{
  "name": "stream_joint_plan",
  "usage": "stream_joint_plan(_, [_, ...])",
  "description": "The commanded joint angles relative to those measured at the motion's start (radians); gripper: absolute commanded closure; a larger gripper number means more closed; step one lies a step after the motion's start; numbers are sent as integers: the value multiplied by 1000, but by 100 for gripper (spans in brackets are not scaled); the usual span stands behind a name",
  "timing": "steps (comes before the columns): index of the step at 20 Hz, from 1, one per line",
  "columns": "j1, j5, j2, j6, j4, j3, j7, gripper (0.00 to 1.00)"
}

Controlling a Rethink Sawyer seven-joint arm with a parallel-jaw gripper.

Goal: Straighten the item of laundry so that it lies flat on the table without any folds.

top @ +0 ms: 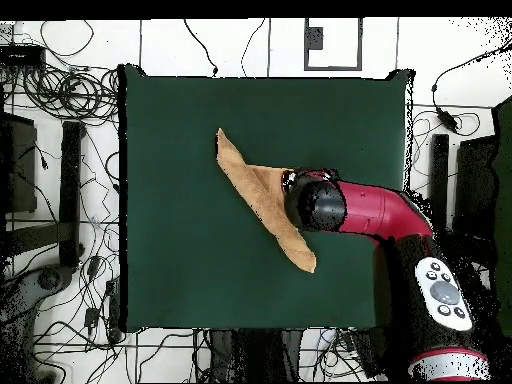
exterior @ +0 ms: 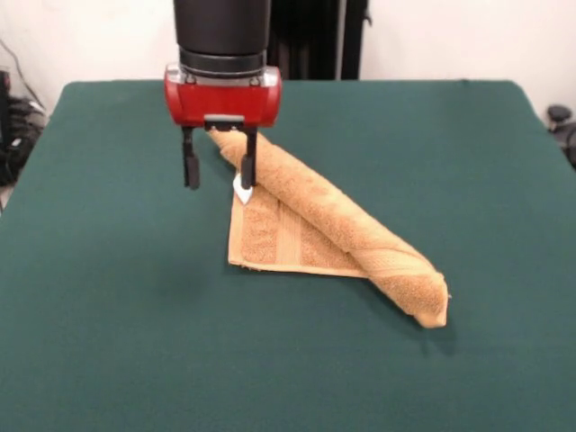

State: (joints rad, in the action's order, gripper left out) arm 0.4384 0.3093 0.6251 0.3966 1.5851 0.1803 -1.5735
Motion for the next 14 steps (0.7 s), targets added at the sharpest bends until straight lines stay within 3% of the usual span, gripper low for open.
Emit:
stream_joint_plan(1, [-129,37,-29,-107,-23,-44,-181,0])
stream_joint_plan(10, [-318,-38,-35,-193,11,-233,-310,0])
stream_joint_plan(12, [-323,-56,-30,-174,31,-223,-295,0])
stream_joint_plan(14, [-205,-94,-49,-87,68,-66,-185,0])
